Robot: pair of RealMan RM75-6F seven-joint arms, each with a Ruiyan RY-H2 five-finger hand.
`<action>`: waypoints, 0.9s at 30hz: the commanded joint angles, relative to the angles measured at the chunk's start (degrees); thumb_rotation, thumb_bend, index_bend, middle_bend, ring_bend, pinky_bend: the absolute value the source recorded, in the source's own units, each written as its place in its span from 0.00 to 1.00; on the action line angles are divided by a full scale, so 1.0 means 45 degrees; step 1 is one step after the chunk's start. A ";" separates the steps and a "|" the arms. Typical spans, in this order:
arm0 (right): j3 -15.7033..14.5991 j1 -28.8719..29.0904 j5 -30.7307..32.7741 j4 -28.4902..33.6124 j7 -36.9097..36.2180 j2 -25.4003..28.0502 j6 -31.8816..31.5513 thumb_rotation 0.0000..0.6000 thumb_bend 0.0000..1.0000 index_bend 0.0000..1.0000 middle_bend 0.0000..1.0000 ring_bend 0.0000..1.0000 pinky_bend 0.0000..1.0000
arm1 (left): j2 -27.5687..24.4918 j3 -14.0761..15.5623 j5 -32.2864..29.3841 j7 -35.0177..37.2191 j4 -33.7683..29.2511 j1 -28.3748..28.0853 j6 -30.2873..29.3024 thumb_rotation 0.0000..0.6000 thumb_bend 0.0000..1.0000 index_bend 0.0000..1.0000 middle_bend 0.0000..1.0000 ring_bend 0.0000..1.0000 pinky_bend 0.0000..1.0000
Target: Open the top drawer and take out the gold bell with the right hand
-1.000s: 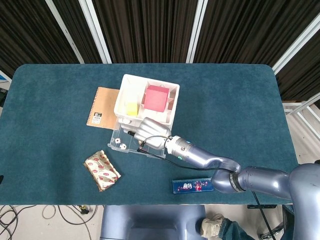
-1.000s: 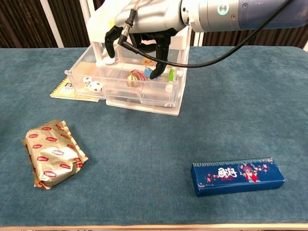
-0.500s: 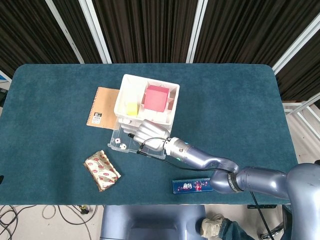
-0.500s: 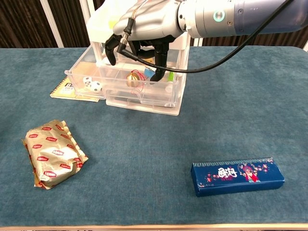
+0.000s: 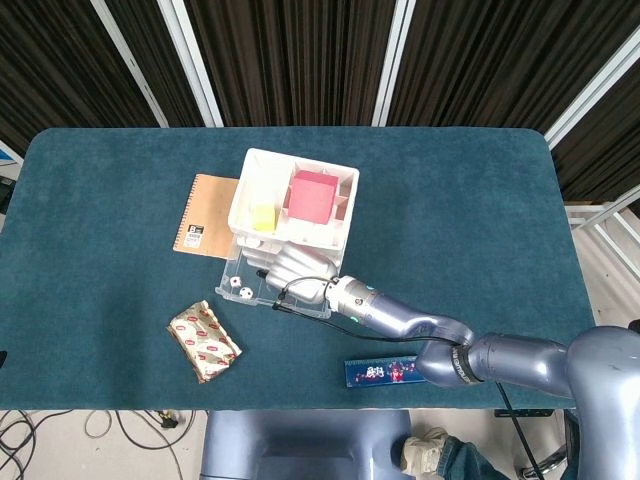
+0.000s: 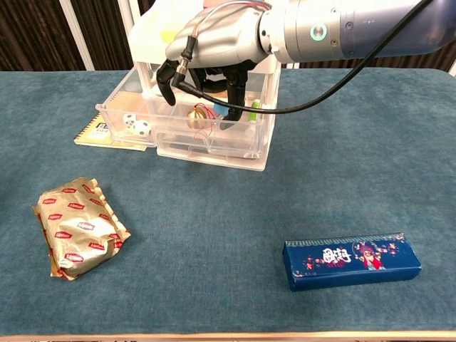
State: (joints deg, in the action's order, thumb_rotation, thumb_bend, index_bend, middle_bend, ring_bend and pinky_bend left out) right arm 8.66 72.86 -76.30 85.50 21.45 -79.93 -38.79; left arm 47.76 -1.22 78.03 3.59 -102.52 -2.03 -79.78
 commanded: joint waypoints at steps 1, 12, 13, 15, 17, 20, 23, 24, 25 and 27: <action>0.0026 0.0004 0.0034 -0.0034 0.0041 -0.0013 0.0013 1.00 0.24 0.35 0.87 0.99 1.00 | -0.0005 0.0005 -0.0008 -0.0004 0.0005 -0.0002 0.0015 1.00 0.26 0.12 0.00 0.01 0.27; 0.0029 0.0027 0.0182 -0.0154 0.0331 -0.0082 0.0154 1.00 0.24 0.39 0.87 0.99 1.00 | -0.0046 0.0017 -0.0035 -0.0017 -0.0029 -0.0014 0.0065 1.00 0.26 0.12 0.00 0.01 0.28; 0.0037 0.0027 0.0194 -0.0169 0.0363 -0.0096 0.0143 1.00 0.24 0.40 0.87 0.99 1.00 | -0.0045 0.0020 -0.0029 -0.0023 -0.0028 -0.0014 0.0065 1.00 0.26 0.12 0.00 0.01 0.28; 0.0051 0.0024 0.0235 -0.0193 0.0404 -0.0139 0.0134 1.00 0.24 0.40 0.87 0.99 1.00 | -0.0047 0.0022 -0.0025 -0.0035 -0.0033 -0.0016 0.0067 1.00 0.26 0.12 0.00 0.01 0.28; 0.0060 0.0036 0.0276 -0.0210 0.0467 -0.0176 0.0152 1.00 0.24 0.41 0.87 0.99 1.00 | -0.0050 0.0023 -0.0028 -0.0027 -0.0036 -0.0014 0.0065 1.00 0.27 0.12 0.00 0.01 0.28; 0.0087 0.0048 0.0333 -0.0224 0.0548 -0.0206 0.0155 1.00 0.24 0.42 0.87 0.99 1.00 | -0.0051 0.0023 -0.0029 -0.0021 -0.0037 -0.0017 0.0072 1.00 0.26 0.12 0.00 0.01 0.28; 0.0128 0.0073 0.0399 -0.0239 0.0633 -0.0235 0.0162 1.00 0.24 0.43 0.87 0.99 1.00 | -0.0054 0.0028 -0.0025 -0.0026 -0.0038 -0.0023 0.0087 1.00 0.26 0.12 0.00 0.01 0.29; 0.0136 0.0082 0.0422 -0.0242 0.0656 -0.0247 0.0171 1.00 0.24 0.44 0.87 0.99 1.00 | -0.0055 0.0027 -0.0028 -0.0024 -0.0040 -0.0024 0.0088 1.00 0.26 0.12 0.00 0.01 0.29; 0.0144 0.0091 0.0447 -0.0242 0.0674 -0.0259 0.0185 1.00 0.24 0.44 0.87 0.99 1.00 | -0.0057 0.0026 -0.0031 -0.0019 -0.0040 -0.0022 0.0086 1.00 0.26 0.12 0.00 0.01 0.29; 0.0153 0.0122 0.0500 -0.0253 0.0721 -0.0291 0.0237 1.00 0.24 0.44 0.87 0.99 1.00 | -0.0062 0.0021 -0.0035 -0.0008 -0.0042 -0.0020 0.0078 1.00 0.26 0.12 0.00 0.01 0.29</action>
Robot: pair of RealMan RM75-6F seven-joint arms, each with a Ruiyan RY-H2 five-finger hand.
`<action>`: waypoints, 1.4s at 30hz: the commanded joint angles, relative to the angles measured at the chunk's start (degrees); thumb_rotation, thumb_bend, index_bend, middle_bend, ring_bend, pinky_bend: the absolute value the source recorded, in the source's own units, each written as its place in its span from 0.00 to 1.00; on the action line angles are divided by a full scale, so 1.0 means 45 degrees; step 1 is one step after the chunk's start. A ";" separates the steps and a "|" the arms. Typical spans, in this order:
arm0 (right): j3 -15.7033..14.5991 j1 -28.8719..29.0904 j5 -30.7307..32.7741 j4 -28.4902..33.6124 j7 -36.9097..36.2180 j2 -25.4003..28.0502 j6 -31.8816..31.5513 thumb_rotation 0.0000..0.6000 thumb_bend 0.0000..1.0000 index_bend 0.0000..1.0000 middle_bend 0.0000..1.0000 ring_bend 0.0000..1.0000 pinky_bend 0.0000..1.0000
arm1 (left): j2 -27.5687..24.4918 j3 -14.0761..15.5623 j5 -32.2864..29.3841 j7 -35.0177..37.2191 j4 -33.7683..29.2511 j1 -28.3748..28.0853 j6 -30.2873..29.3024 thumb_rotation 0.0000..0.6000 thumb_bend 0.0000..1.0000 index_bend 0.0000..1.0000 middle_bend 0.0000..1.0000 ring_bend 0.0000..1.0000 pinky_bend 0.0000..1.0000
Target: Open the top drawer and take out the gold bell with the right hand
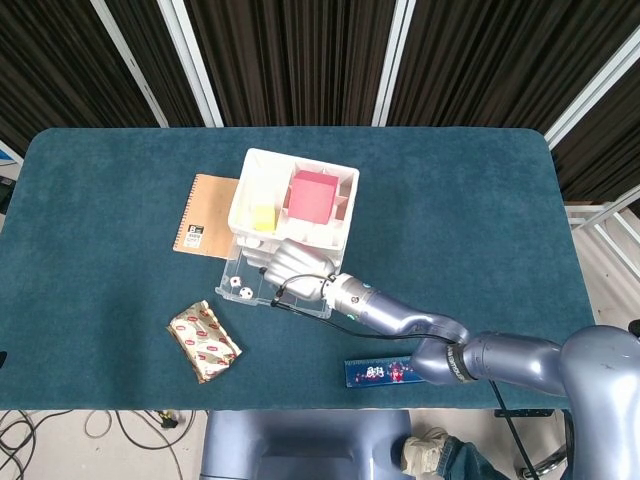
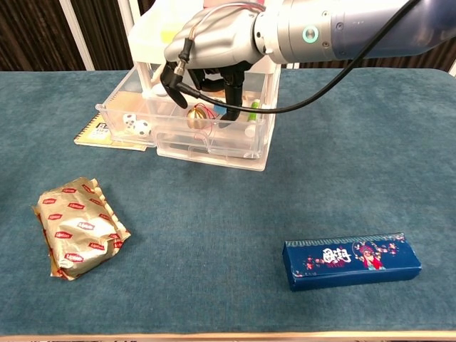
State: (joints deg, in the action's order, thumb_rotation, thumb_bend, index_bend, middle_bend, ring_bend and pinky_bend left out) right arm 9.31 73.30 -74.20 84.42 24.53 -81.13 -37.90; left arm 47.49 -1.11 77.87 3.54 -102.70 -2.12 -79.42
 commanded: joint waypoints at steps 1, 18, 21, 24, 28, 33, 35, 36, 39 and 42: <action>0.0009 0.0040 0.0052 -0.0024 0.0064 -0.0036 0.0061 1.00 0.24 0.44 0.87 0.99 1.00 | -0.0004 -0.0002 0.0001 0.0008 0.0000 0.0002 -0.0006 1.00 0.26 0.12 0.00 0.01 0.29; 0.0049 0.0193 0.0493 -0.0297 0.0364 -0.0300 0.0258 1.00 0.26 0.44 0.87 0.99 1.00 | -0.0010 0.0001 -0.0015 0.0019 0.0008 -0.0005 0.0014 1.00 0.26 0.12 0.00 0.01 0.29; 0.0048 0.0229 0.0544 -0.0339 0.0400 -0.0349 0.0297 1.00 0.26 0.45 0.87 0.99 1.00 | -0.0012 -0.0004 -0.0018 0.0024 0.0009 -0.0007 0.0014 1.00 0.26 0.12 0.00 0.01 0.29; 0.0053 0.0260 0.0558 -0.0363 0.0438 -0.0387 0.0301 1.00 0.26 0.45 0.87 0.99 1.00 | -0.0012 0.0002 -0.0016 0.0024 0.0010 -0.0006 0.0018 1.00 0.26 0.12 0.00 0.01 0.30; 0.0028 0.0278 0.0578 -0.0398 0.0480 -0.0425 0.0316 1.00 0.26 0.46 0.87 0.99 1.00 | -0.0011 0.0002 -0.0022 0.0026 0.0015 -0.0008 0.0024 1.00 0.26 0.12 0.00 0.01 0.30; 0.0010 0.0280 0.0630 -0.0432 0.0525 -0.0459 0.0307 1.00 0.26 0.48 0.87 0.99 1.00 | -0.0014 0.0003 -0.0028 0.0026 0.0010 -0.0011 0.0035 1.00 0.26 0.12 0.00 0.01 0.30; 0.0002 0.0276 0.0656 -0.0425 0.0518 -0.0466 0.0311 1.00 0.26 0.48 0.87 0.99 1.00 | -0.0016 0.0005 -0.0031 0.0024 0.0007 -0.0013 0.0041 1.00 0.26 0.12 0.00 0.01 0.30; -0.0003 0.0276 0.0661 -0.0422 0.0518 -0.0466 0.0316 1.00 0.27 0.48 0.87 0.99 1.00 | -0.0016 0.0006 -0.0031 0.0021 0.0007 -0.0014 0.0044 1.00 0.26 0.12 0.00 0.01 0.30; -0.0030 0.0281 0.0657 -0.0446 0.0549 -0.0481 0.0317 1.00 0.26 0.49 0.87 0.99 1.00 | -0.0016 0.0009 -0.0030 0.0008 0.0006 -0.0017 0.0051 1.00 0.26 0.12 0.00 0.01 0.30; -0.0037 0.0285 0.0695 -0.0454 0.0559 -0.0491 0.0328 1.00 0.27 0.50 0.87 0.99 1.00 | -0.0023 0.0009 -0.0037 0.0009 -0.0003 -0.0017 0.0053 1.00 0.26 0.12 0.00 0.02 0.30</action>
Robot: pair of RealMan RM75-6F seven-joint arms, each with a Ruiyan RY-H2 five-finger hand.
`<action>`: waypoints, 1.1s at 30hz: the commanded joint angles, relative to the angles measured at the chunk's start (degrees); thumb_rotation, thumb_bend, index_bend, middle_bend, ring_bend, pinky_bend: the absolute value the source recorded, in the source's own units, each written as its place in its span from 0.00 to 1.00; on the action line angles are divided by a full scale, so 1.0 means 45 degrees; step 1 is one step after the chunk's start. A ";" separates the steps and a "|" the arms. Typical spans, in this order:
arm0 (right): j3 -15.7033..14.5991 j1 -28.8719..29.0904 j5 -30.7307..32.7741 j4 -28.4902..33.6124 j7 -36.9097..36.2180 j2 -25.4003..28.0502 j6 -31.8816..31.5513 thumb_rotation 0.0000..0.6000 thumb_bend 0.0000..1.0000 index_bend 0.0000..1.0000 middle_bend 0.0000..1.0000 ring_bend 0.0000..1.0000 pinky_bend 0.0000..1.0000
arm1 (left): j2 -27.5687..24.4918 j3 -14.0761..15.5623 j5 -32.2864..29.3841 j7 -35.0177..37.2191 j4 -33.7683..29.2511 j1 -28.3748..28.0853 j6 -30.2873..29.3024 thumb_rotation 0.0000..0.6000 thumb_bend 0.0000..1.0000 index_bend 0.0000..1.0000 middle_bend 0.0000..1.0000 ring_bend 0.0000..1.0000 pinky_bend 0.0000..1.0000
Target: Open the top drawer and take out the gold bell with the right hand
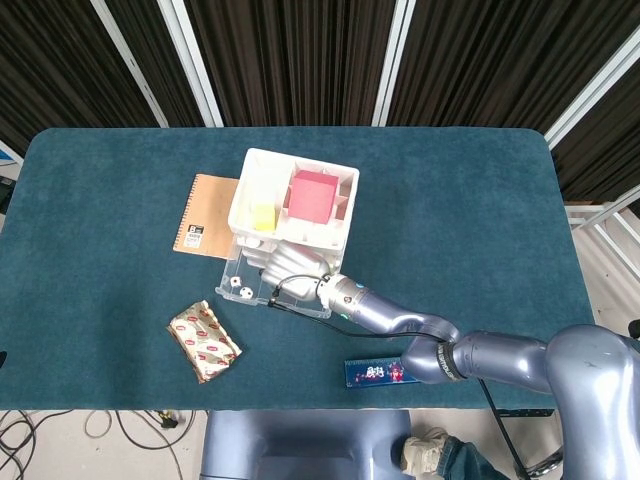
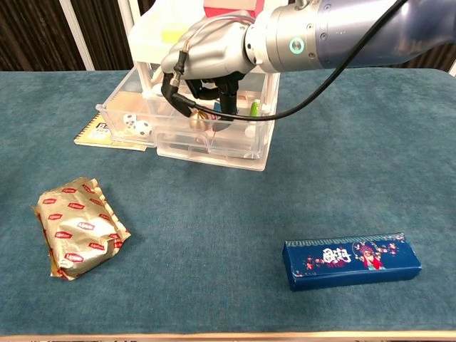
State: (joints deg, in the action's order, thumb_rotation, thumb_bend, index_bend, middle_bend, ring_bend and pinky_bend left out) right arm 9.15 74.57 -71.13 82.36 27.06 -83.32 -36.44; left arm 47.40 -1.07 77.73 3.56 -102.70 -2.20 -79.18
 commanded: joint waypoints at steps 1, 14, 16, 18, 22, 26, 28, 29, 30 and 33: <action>0.0000 0.0002 0.0027 0.0013 -0.0011 -0.0003 0.0013 1.00 0.27 0.50 0.87 0.99 1.00 | -0.0003 -0.0002 -0.0005 0.0008 -0.0007 0.0001 -0.0001 1.00 0.26 0.12 0.00 0.02 0.30; -0.0025 0.0017 0.0031 0.0151 0.0038 0.0044 -0.0017 1.00 0.27 0.50 0.87 0.99 1.00 | -0.0041 0.0012 -0.0015 0.0045 -0.0001 -0.0014 0.0058 1.00 0.26 0.12 0.00 0.02 0.30; -0.0045 0.0004 -0.0008 0.0210 0.0059 0.0092 -0.0043 1.00 0.27 0.50 0.87 0.99 1.00 | -0.0041 0.0009 -0.0025 0.0048 0.0006 -0.0015 0.0061 1.00 0.26 0.12 0.00 0.02 0.30; -0.0047 -0.0012 -0.0005 0.0245 0.0069 0.0101 -0.0079 1.00 0.27 0.50 0.87 0.99 1.00 | -0.0042 0.0006 -0.0034 0.0043 0.0006 -0.0018 0.0064 1.00 0.26 0.12 0.00 0.02 0.30; -0.0037 -0.0002 0.0004 0.0291 0.0102 0.0099 -0.0102 1.00 0.26 0.50 0.87 0.99 1.00 | -0.0046 0.0007 -0.0032 0.0030 -0.0006 -0.0012 0.0050 1.00 0.26 0.12 0.00 0.02 0.30; -0.0042 0.0005 0.0037 0.0323 0.0102 0.0102 -0.0080 1.00 0.27 0.51 0.87 0.99 1.00 | -0.0051 0.0009 -0.0042 0.0026 -0.0012 -0.0013 0.0058 1.00 0.26 0.12 0.00 0.02 0.30; -0.0052 0.0009 0.0065 0.0316 0.0106 0.0092 -0.0058 1.00 0.27 0.51 0.87 0.99 1.00 | -0.0050 0.0011 -0.0038 0.0019 -0.0014 -0.0019 0.0067 1.00 0.26 0.12 0.00 0.02 0.30; -0.0056 0.0010 0.0075 0.0312 0.0103 0.0087 -0.0050 1.00 0.27 0.50 0.87 0.99 1.00 | -0.0051 0.0010 -0.0038 0.0018 -0.0015 -0.0020 0.0068 1.00 0.26 0.12 0.00 0.01 0.30; -0.0061 0.0013 0.0080 0.0306 0.0111 0.0081 -0.0047 1.00 0.27 0.50 0.87 0.99 1.00 | -0.0052 0.0010 -0.0043 0.0021 -0.0012 -0.0018 0.0067 1.00 0.26 0.12 0.00 0.01 0.30; -0.0063 0.0024 0.0100 0.0289 0.0138 0.0060 -0.0052 1.00 0.27 0.50 0.87 0.99 1.00 | -0.0051 0.0004 -0.0055 0.0033 -0.0009 -0.0018 0.0066 1.00 0.26 0.12 0.00 0.02 0.30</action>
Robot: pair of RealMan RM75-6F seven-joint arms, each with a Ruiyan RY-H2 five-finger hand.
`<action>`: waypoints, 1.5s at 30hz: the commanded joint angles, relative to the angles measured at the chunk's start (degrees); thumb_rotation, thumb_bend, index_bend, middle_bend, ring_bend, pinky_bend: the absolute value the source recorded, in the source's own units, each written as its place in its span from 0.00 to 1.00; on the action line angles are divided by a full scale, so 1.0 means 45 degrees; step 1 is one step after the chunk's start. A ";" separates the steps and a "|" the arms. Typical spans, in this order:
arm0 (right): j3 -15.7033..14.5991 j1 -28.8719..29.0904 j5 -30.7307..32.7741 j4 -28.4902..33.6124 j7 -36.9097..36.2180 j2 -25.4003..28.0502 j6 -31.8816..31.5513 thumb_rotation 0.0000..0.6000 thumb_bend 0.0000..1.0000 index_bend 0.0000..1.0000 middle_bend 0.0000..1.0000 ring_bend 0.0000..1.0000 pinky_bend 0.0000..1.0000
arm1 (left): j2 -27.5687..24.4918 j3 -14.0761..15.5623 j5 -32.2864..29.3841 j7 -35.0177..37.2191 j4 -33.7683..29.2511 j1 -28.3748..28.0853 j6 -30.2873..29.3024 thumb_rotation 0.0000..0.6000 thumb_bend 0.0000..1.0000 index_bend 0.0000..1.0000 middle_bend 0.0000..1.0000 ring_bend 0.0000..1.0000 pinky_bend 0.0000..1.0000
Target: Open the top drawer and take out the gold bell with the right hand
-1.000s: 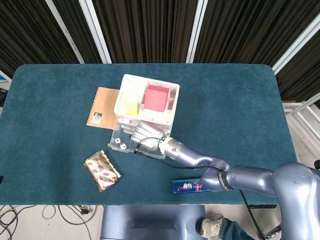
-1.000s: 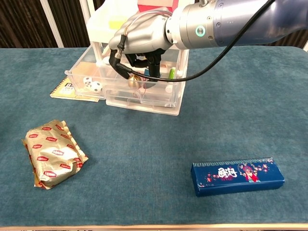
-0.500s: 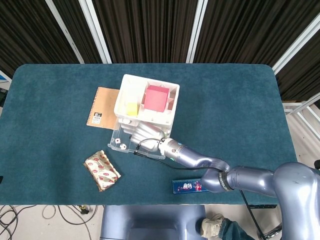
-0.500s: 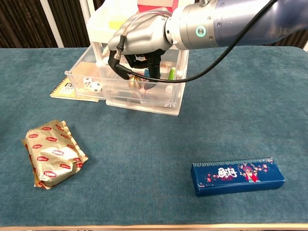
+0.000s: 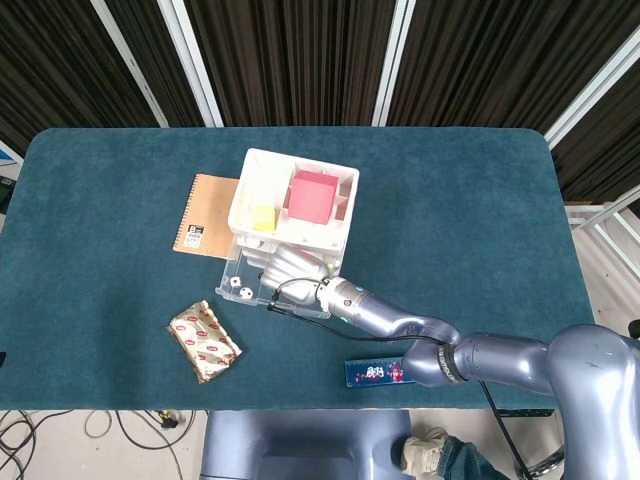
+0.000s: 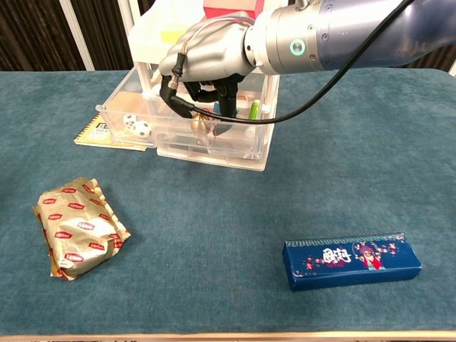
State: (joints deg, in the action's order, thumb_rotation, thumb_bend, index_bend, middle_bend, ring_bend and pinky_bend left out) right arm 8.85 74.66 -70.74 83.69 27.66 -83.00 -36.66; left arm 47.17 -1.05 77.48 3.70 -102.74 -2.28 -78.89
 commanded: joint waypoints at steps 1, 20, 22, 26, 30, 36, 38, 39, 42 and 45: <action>-0.0004 0.0010 0.0021 -0.0009 0.0017 -0.0017 0.0004 1.00 0.27 0.51 0.87 0.99 1.00 | -0.0002 0.0004 0.0000 -0.0006 0.0002 -0.0001 0.0006 1.00 0.26 0.12 0.00 0.02 0.30; -0.0037 0.0025 0.0112 0.0038 0.0118 -0.0028 -0.0024 1.00 0.27 0.57 0.87 0.99 1.00 | -0.0013 -0.0007 -0.0020 0.0002 -0.0005 0.0003 -0.0010 1.00 0.27 0.12 0.00 0.02 0.30; -0.0046 0.0029 0.0115 0.0040 0.0133 -0.0018 -0.0017 1.00 0.27 0.57 0.87 0.99 1.00 | -0.0016 -0.0008 -0.0024 0.0008 -0.0006 0.0003 -0.0008 1.00 0.26 0.12 0.00 0.02 0.30; -0.0036 0.0021 0.0134 0.0084 0.0141 0.0025 -0.0044 1.00 0.27 0.58 0.87 0.99 1.00 | -0.0018 -0.0007 -0.0031 0.0014 -0.0002 0.0004 -0.0003 1.00 0.27 0.12 0.00 0.02 0.30; 0.0019 0.0008 0.0195 0.0248 0.0184 0.0225 -0.0100 1.00 0.26 0.58 0.87 0.99 1.00 | -0.0029 -0.0012 -0.0034 0.0029 -0.0019 0.0000 0.0002 1.00 0.26 0.12 0.00 0.02 0.30; 0.0116 0.0007 0.0324 0.0530 0.0279 0.0492 -0.0196 1.00 0.26 0.58 0.87 0.99 1.00 | -0.0046 -0.0013 -0.0015 0.0060 -0.0040 0.0010 -0.0021 1.00 0.27 0.12 0.00 0.02 0.30; 0.0144 -0.0003 0.0380 0.0637 0.0302 0.0604 -0.0227 1.00 0.27 0.58 0.87 0.99 1.00 | -0.0052 -0.0015 -0.0013 0.0075 -0.0044 0.0012 -0.0025 1.00 0.27 0.12 0.00 0.02 0.30; 0.0152 -0.0010 0.0402 0.0696 0.0304 0.0663 -0.0235 1.00 0.27 0.58 0.87 0.99 1.00 | -0.0055 -0.0017 -0.0013 0.0085 -0.0043 0.0014 -0.0030 1.00 0.26 0.12 0.00 0.02 0.30; 0.0197 -0.0058 0.0455 0.0939 0.0296 0.0902 -0.0313 1.00 0.27 0.58 0.87 0.99 1.00 | -0.0061 -0.0029 -0.0017 0.0113 -0.0040 0.0016 -0.0046 1.00 0.26 0.12 0.00 0.02 0.30; 0.0243 -0.0115 0.0479 0.1122 0.0275 0.1107 -0.0409 1.00 0.27 0.59 0.87 0.99 1.00 | -0.0062 -0.0030 -0.0016 0.0129 -0.0034 0.0018 -0.0048 1.00 0.26 0.12 0.00 0.02 0.30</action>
State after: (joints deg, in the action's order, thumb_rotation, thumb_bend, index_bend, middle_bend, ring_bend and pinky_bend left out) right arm 9.85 74.26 -68.65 88.52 28.94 -78.24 -38.34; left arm 46.89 -1.18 77.41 4.29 -102.89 -2.20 -79.10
